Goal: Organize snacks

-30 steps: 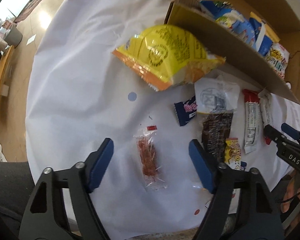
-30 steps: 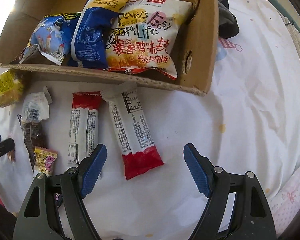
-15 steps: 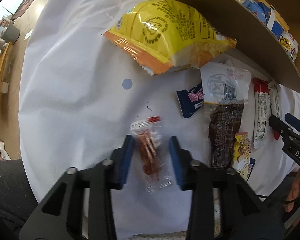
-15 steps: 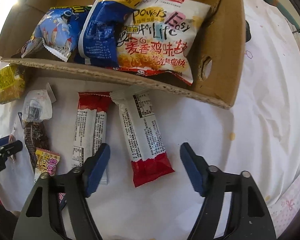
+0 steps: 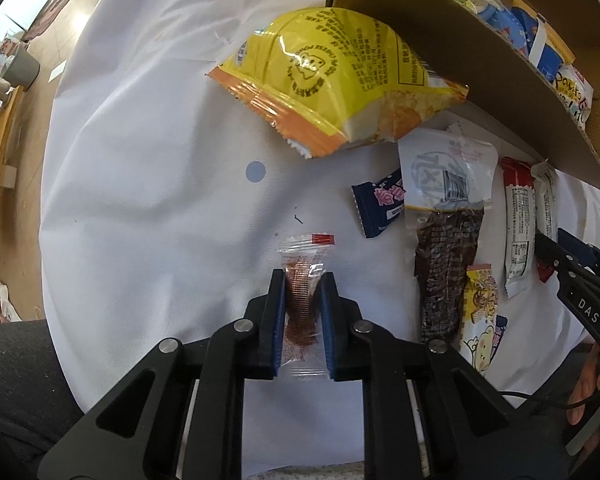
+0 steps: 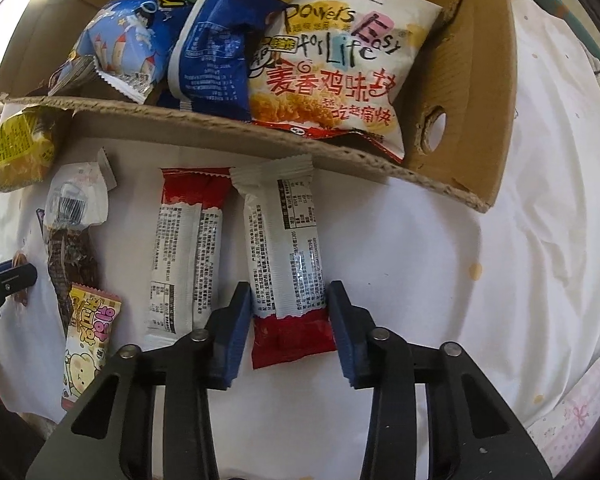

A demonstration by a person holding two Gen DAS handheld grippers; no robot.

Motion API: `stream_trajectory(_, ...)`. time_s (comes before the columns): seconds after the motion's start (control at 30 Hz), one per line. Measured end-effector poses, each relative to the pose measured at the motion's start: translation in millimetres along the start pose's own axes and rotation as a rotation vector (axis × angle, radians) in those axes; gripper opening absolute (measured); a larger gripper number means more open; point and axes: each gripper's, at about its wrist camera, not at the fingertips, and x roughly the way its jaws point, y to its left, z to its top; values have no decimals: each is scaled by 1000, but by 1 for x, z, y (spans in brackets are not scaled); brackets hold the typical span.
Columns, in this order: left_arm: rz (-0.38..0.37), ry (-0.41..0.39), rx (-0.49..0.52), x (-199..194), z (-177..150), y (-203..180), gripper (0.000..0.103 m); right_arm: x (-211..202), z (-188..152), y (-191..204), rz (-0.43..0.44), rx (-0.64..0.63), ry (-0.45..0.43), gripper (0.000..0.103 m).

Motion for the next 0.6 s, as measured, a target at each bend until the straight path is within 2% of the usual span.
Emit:
stream_trajectory(0.07, 2, -2, 3, -1, 0, 0, 13, 0, -1, 4, 6, -6, -1, 34)
stream_trajectory(0.27, 8, -12, 8, -8, 3, -3, 13, -12, -7, 15, 23, -13, -10, 33)
stream_trajectory(0.43, -4, -44, 17, -22, 1, -3, 13, -22, -15, 13, 86, 22, -29, 33)
stream_trajectory(0.5, -34, -74, -1, -33, 0, 3, 13, -28, -21, 11, 129, 46, -39, 33)
stream_trajectory(0.6, -113, -167, -48, -61, -2, 16, 13, -42, -31, 9, 205, 76, -67, 33)
